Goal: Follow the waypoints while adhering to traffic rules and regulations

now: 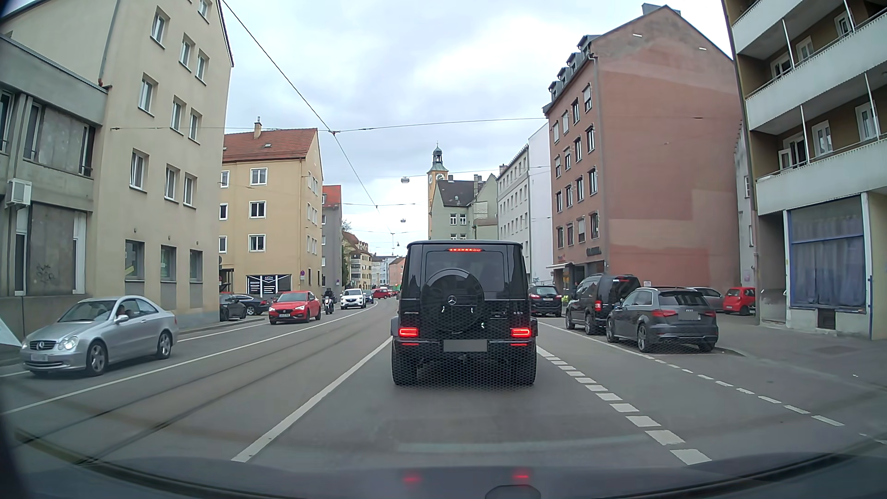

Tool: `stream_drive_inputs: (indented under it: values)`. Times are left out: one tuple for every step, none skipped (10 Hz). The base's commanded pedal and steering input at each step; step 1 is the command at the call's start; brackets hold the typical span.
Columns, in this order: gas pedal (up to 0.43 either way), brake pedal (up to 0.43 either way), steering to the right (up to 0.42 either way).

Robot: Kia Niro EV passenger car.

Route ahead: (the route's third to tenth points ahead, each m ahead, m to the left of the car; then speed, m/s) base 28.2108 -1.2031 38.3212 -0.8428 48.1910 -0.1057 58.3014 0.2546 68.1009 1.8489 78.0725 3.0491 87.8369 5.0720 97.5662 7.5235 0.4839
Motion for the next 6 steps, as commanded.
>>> stream_drive_inputs:
  values:
    - [0.0,0.0,-0.009]
    - [0.0,0.0,-0.009]
    - [0.0,0.006,-0.009]
    - [0.0,0.018,-0.009]
    - [0.0,0.018,-0.009]
    - [0.0,0.037,-0.009]
